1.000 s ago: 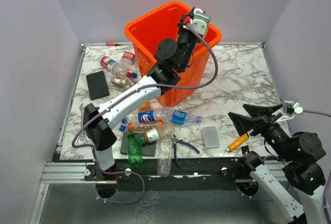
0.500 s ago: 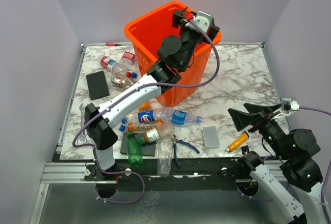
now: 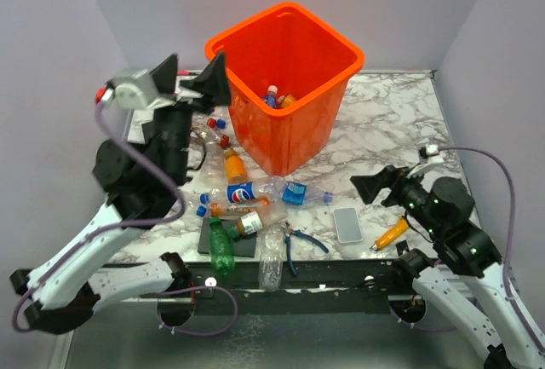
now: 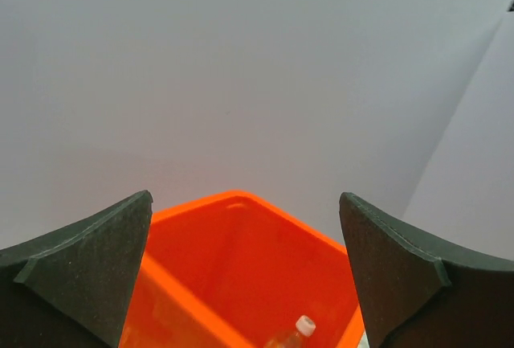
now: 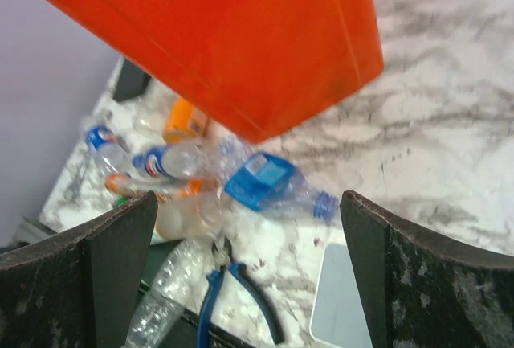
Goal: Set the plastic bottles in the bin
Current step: Move the plastic bottle to the center of the board.
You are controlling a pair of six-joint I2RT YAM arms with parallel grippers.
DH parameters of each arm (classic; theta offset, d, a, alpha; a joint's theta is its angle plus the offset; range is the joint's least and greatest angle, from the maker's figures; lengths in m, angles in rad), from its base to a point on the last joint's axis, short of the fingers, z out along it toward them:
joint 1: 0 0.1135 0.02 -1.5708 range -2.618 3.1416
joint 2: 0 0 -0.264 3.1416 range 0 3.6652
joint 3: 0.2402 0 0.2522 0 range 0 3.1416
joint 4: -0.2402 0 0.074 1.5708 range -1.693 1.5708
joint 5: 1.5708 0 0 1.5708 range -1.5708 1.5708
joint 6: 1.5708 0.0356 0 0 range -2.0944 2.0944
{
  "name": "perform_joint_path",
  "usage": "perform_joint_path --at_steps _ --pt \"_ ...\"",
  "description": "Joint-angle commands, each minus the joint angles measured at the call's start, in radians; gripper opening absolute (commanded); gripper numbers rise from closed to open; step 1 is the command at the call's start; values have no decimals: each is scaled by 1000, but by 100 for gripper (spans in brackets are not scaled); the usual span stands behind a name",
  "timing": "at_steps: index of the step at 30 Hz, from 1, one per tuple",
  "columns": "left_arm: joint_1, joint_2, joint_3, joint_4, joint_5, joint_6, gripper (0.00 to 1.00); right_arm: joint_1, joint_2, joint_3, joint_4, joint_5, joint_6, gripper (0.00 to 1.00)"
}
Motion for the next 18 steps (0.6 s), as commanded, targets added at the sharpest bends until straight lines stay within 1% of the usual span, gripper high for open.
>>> perform_joint_path --at_steps 1,3,5,8,13,16,18 --pt "0 -180 -231 -251 -216 -147 99 6 106 -82 29 -104 28 99" --pt "-1 -263 -312 -391 -247 -213 99 5 166 -125 63 -138 44 98" --pt "-2 -340 -389 -509 -258 -287 99 6 229 -161 109 -187 50 95" --pt "0 -439 -502 -624 -257 -407 99 6 326 -206 158 -194 84 92" --pt "-1 -561 -675 -648 -230 -563 99 5 399 -289 278 -130 254 93" --pt "-1 -578 -737 -644 -251 -622 99 6 434 -332 348 -71 399 93" --pt "-2 -575 -771 -638 -262 -668 99 5 471 -353 405 -53 466 93"
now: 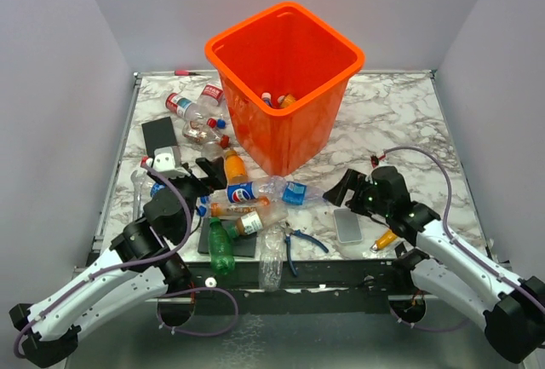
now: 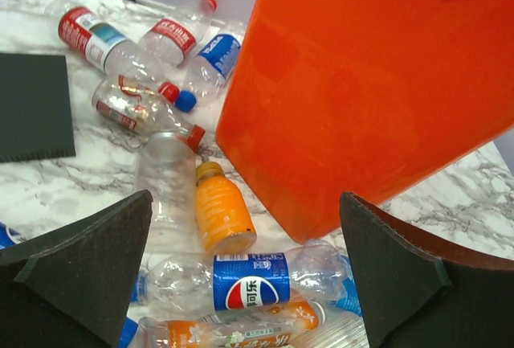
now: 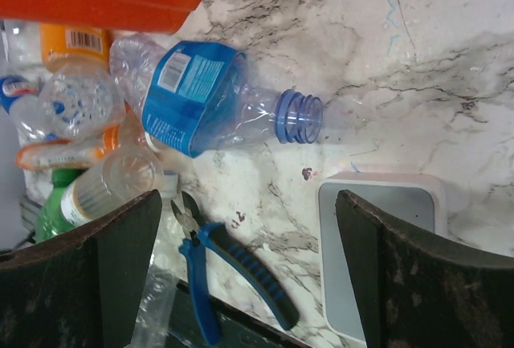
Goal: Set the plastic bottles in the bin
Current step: Move the plastic bottle to the center of the board.
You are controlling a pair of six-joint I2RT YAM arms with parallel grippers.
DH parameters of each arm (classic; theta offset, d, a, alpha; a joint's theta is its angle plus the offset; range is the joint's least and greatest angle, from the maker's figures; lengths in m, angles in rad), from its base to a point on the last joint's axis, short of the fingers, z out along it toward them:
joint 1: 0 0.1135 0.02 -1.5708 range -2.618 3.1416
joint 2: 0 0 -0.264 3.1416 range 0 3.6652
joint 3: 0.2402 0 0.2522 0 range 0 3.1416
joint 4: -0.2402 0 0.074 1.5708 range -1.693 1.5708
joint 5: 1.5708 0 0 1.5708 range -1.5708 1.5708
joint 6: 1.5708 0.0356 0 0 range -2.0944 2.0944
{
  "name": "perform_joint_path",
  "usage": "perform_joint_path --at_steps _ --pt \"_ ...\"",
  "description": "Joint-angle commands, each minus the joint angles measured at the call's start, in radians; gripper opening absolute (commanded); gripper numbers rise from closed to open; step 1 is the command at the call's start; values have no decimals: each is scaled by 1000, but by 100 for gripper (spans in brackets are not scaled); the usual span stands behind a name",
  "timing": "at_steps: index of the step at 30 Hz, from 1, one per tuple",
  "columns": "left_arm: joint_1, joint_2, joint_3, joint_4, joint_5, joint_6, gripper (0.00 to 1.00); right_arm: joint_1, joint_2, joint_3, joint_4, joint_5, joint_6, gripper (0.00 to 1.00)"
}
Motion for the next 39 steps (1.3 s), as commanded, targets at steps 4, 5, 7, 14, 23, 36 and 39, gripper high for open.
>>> perform_joint_path --at_steps 4,5,7,14,23,36,39 --pt "-2 -1 -96 -4 -56 -217 99 5 145 -53 244 98 279 92" --pt "-3 -3 -100 -5 -55 -230 99 5 171 -55 258 112 294 91" --pt "-2 -10 -106 -5 -42 -241 99 5 207 -66 321 132 312 91" --pt "-2 -78 -143 -3 -25 -247 99 6 288 -135 495 163 358 89" --pt "-1 -91 -148 4 -33 -241 99 6 285 -184 668 130 314 72" --pt "-2 -69 -154 11 -21 -245 99 6 307 -210 660 110 352 75" --pt "-1 -66 -153 11 -17 -244 99 6 319 -225 720 62 347 72"
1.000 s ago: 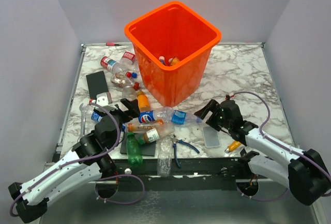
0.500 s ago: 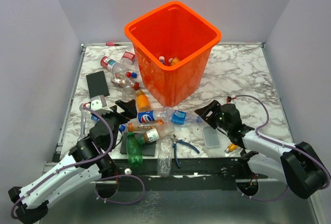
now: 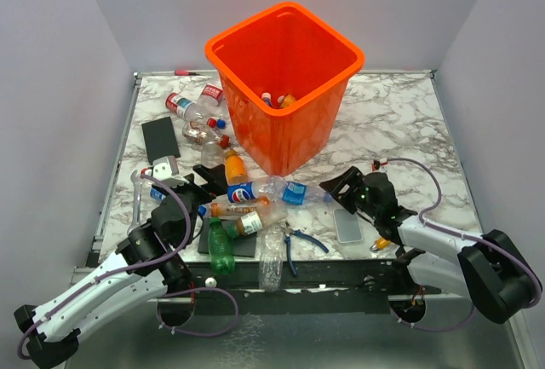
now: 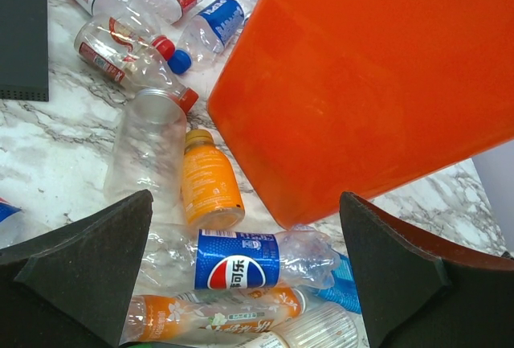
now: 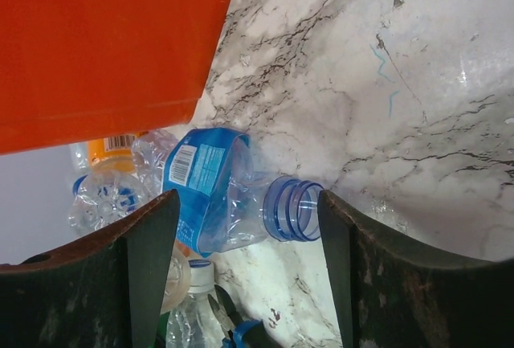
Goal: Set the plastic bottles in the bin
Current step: Move the plastic bottle to the center of the board.
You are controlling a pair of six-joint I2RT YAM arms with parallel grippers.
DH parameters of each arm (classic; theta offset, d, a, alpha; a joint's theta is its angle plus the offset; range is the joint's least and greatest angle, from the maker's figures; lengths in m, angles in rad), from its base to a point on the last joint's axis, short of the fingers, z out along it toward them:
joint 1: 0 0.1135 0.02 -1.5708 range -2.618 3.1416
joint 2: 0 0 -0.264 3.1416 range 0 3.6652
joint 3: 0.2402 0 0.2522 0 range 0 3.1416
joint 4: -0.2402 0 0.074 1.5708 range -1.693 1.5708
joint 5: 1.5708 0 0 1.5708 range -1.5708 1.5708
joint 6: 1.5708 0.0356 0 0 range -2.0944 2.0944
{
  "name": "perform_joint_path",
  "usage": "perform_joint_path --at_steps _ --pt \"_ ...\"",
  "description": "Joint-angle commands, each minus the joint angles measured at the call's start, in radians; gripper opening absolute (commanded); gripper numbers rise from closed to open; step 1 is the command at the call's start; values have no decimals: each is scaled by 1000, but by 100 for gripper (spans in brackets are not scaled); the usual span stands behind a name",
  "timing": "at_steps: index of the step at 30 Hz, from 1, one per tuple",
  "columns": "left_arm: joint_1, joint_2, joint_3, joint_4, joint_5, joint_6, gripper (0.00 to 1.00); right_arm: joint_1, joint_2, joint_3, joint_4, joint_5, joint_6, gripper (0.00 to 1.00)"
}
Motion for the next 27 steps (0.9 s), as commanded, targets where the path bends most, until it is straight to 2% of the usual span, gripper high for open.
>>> perform_joint_path --at_steps 1,2,7,12,17,21,24,26,27 --pt "-2 -1 -13 16 6 -7 99 6 18 -22 80 -56 -1 72" --pt "-2 0 -14 16 8 -7 99 5 38 -10 73 -64 -8 71" --pt "-2 -9 -14 15 10 -3 99 6 69 -2 57 -56 -1 49" --pt "-2 -34 -21 14 11 -1 99 5 -14 -1 -32 17 -21 34" --pt "-1 -26 -16 14 10 2 99 4 -128 69 -216 143 -121 21" --pt "-1 -24 -14 14 14 4 99 -26 -161 156 -411 231 -205 17" --pt "-1 -28 -16 14 16 2 99 -93 -178 175 -468 234 -228 17" --pt "-2 -29 -16 14 16 2 99 -142 -179 185 -493 220 -237 22" --pt "-2 -30 -16 13 18 2 99 -159 -175 194 -511 220 -238 27"
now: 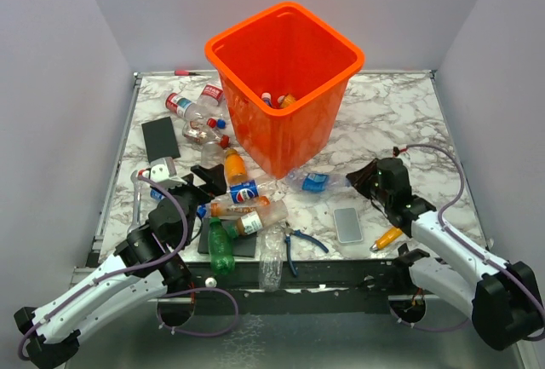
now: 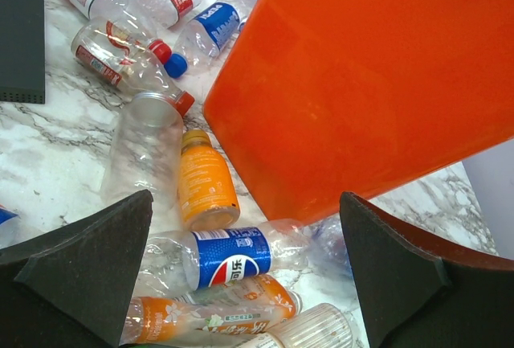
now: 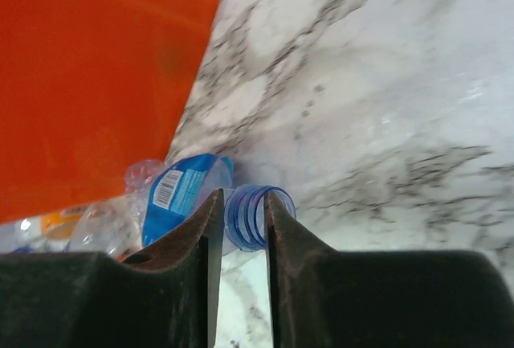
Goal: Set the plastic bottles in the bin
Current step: Move the plastic bottle to the center of the board.
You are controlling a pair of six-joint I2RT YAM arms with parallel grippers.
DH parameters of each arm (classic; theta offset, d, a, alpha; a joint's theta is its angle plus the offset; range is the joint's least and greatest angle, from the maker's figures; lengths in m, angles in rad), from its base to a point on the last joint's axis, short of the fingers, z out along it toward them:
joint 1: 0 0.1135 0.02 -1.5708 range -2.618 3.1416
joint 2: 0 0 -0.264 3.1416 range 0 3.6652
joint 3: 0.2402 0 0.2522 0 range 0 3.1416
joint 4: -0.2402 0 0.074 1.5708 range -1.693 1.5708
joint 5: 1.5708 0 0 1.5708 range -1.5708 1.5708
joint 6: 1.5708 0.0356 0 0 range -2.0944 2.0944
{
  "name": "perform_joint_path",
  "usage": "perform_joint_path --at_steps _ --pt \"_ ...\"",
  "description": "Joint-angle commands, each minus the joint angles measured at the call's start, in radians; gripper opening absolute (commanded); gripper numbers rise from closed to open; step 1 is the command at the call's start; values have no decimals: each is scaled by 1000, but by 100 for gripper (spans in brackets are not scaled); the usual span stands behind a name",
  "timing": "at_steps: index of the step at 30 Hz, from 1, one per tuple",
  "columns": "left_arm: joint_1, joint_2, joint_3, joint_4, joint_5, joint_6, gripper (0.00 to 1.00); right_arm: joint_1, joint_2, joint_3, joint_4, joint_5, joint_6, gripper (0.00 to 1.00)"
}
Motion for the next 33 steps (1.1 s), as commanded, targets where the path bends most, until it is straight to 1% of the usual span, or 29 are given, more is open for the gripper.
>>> perform_joint_path --at_steps 1,3,5,7,9,12,14,16,18,21,23,27,33 --pt "-1 -5 -9 8 16 3 99 -79 2 47 -156 85 -59 34" --pt "-2 -6 -8 6 20 6 99 -82 3 73 -188 92 -66 54" --pt "-1 -8 -8 4 19 6 99 -82 -7 91 -219 104 -64 68" --pt "-2 -8 -7 5 19 5 99 -83 -26 106 -252 119 -63 78" --pt "-3 -7 -8 5 19 5 99 -82 -47 123 -296 129 -66 82" --pt "-2 -6 -7 4 21 5 99 -83 -83 141 -361 87 -48 83" --pt "-1 -2 -9 6 21 -4 99 -82 -106 119 -370 4 4 83" --pt "-1 8 -10 8 21 -13 99 -83 -120 68 -346 -86 110 83" --pt "-2 26 -6 11 24 -17 99 -81 -141 4 -303 -122 231 83" --pt "-1 50 -3 11 33 -28 99 -82 -175 -50 -241 -89 354 83" --pt "-3 55 -5 11 45 -33 99 -81 -161 -52 -222 -58 410 83" --pt "-2 41 -10 10 49 -35 99 -81 -67 -28 -221 -5 479 84" --pt "-2 -1 -11 10 38 -25 99 -82 100 -30 -114 -1 527 83"
